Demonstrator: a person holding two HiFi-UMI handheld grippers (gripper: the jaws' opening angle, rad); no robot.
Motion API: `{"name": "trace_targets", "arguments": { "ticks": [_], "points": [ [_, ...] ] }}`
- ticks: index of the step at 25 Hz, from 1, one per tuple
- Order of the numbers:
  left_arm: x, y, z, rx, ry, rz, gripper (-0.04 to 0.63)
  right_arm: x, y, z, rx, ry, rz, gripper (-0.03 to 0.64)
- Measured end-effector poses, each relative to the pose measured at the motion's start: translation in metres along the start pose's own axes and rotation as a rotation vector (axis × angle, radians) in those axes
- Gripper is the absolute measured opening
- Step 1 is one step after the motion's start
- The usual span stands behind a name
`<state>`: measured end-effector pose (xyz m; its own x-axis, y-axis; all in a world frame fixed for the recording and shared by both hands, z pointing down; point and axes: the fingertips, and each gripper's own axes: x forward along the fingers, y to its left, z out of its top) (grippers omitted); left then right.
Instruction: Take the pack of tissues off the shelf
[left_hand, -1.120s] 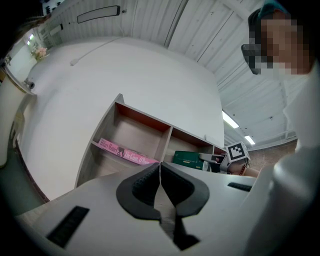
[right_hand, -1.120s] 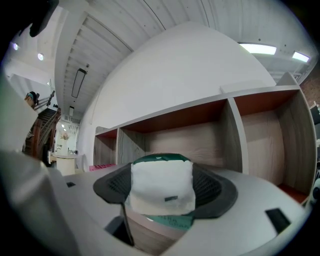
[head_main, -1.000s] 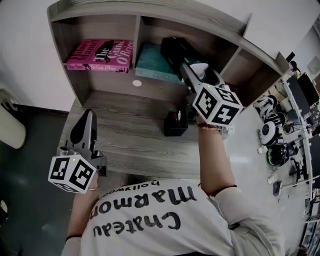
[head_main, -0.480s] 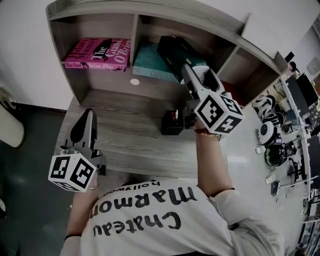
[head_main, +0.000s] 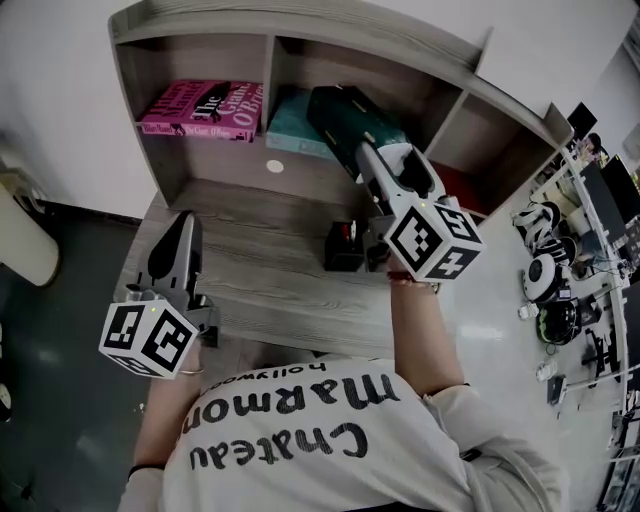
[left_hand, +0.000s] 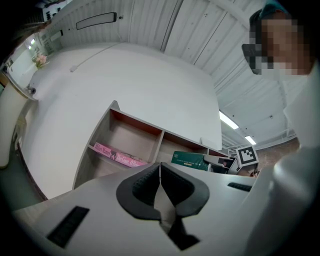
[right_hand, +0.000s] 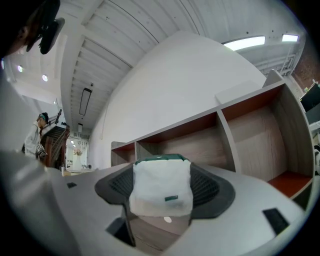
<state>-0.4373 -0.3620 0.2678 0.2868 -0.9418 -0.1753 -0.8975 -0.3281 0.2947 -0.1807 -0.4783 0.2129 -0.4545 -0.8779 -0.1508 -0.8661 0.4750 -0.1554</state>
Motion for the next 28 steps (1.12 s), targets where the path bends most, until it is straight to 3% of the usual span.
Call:
{"name": "trace_targets", "arguments": {
  "ticks": [10,16,28],
  "points": [
    [-0.009,-0.062,-0.023,-0.013,0.046,-0.012,0.021,-0.049,0.004,0.001,0.068,0.043,0.095,0.339],
    [-0.021,-0.09,-0.029,-0.009,0.049,0.002,0.021,-0.074,0.006,0.002,0.052,0.052,0.133,0.339],
    [-0.081,-0.151,-0.053,0.014,0.042,0.045,0.021,-0.152,0.01,-0.017,0.065,0.099,0.208,0.338]
  ]
}}
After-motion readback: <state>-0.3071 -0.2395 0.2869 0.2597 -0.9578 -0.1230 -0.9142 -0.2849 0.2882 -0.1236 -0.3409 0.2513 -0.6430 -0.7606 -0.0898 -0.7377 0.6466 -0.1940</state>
